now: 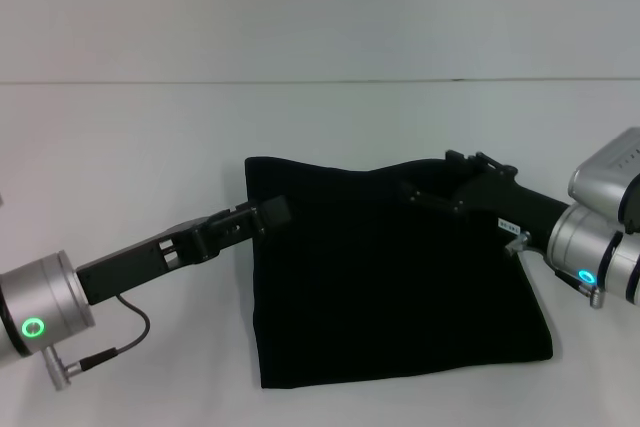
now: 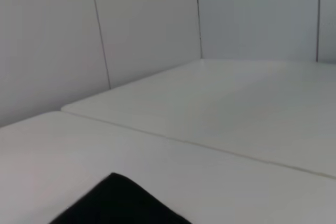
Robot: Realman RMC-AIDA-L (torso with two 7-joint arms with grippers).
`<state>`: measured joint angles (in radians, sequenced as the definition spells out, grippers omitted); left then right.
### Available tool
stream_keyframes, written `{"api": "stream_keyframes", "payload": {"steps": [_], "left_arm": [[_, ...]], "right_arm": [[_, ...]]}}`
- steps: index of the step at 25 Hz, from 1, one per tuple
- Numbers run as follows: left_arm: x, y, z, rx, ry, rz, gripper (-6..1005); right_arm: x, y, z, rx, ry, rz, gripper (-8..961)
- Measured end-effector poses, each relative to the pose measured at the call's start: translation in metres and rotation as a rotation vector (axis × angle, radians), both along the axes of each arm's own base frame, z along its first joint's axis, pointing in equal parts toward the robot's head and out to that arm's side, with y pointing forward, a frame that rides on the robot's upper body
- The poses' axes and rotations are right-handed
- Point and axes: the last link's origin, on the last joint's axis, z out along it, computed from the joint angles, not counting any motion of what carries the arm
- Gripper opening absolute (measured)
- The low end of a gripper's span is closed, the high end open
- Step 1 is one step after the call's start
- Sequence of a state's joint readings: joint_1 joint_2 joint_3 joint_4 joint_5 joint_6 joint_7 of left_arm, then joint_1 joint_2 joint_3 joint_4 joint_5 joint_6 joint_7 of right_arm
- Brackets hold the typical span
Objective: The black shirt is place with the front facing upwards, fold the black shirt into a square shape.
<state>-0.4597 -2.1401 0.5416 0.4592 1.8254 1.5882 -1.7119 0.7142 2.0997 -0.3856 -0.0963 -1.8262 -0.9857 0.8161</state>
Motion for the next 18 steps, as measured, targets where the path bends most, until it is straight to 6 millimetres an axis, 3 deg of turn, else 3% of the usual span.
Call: {"api": "stream_keyframes", "payload": {"steps": [10, 18], "left_arm": [[-0.001, -0.002, -0.002, -0.006, -0.007, 0.005, 966], [-0.001, 0.001, 0.001, -0.039, -0.030, 0.044, 966]], "right_arm": [[0.026, -0.011, -0.001, 0.000, -0.021, -0.115, 934], [0.029, -0.029, 0.013, 0.024, 0.081, -0.054, 934]]}}
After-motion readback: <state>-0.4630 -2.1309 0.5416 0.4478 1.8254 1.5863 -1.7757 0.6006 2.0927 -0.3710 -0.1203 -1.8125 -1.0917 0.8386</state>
